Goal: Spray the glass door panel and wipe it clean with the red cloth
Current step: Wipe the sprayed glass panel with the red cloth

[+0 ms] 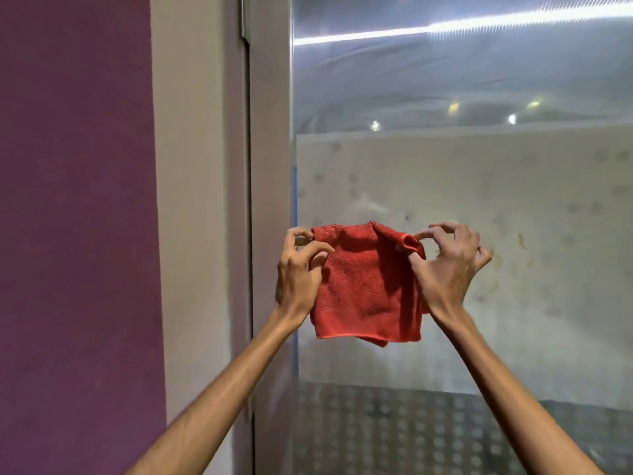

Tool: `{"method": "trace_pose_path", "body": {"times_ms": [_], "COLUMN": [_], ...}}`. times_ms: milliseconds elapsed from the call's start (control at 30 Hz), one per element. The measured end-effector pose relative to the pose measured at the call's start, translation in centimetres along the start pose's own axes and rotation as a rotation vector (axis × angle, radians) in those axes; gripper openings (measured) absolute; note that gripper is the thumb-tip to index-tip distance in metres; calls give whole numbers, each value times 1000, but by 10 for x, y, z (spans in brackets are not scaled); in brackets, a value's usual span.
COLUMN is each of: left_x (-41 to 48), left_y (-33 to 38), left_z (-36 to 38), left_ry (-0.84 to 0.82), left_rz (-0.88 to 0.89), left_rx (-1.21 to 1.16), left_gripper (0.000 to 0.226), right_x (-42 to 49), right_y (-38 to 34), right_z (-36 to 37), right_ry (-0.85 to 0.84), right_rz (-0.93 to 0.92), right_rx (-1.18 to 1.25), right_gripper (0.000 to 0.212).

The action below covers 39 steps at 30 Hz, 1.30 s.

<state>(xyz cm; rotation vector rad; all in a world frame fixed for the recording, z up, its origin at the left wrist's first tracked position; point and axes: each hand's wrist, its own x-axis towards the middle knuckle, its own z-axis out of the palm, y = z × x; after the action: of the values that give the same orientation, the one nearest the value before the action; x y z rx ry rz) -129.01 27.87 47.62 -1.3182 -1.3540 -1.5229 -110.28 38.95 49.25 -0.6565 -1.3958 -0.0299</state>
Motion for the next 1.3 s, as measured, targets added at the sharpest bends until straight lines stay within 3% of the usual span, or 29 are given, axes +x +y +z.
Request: {"method": "trace_pose_path", "body": {"times_ms": [267,400,467,533,633,733,900,1033,1300], "left_x": [52,44,43,44,43,47,44,35,30], "left_y": [-32,-54,-64,-74,-82,-88,-97,-109,-141], "left_z": [47,59,62,66,68,66,61,57,56], "left_ry": [6,-46,-26,27,98,108,83,122,143], "left_rz": [71,45,70,87,118,151,223,163,62], "left_rx": [22,96,161,263,380,411,370,367,447], "left_gripper": [41,38,37,37,35,35,39,49,52], "right_x": [51,52,47,38,21,1,-41,-31,40], "right_y": [8,21,21,16,4,-2,12,17,-33], "right_z": [65,81,85,91,103,120,150,164,176], "right_ry": [39,58,133,175,81,24,-195,-130,-41], "right_rz": [6,73,-10,-140,-221,-245,-358,-368,-224], "right_rx": [-125,-164,-205,-206,-160,-181,-398,-452,-413], "right_gripper": [24,58,51,30,38,29,66,75,72]}}
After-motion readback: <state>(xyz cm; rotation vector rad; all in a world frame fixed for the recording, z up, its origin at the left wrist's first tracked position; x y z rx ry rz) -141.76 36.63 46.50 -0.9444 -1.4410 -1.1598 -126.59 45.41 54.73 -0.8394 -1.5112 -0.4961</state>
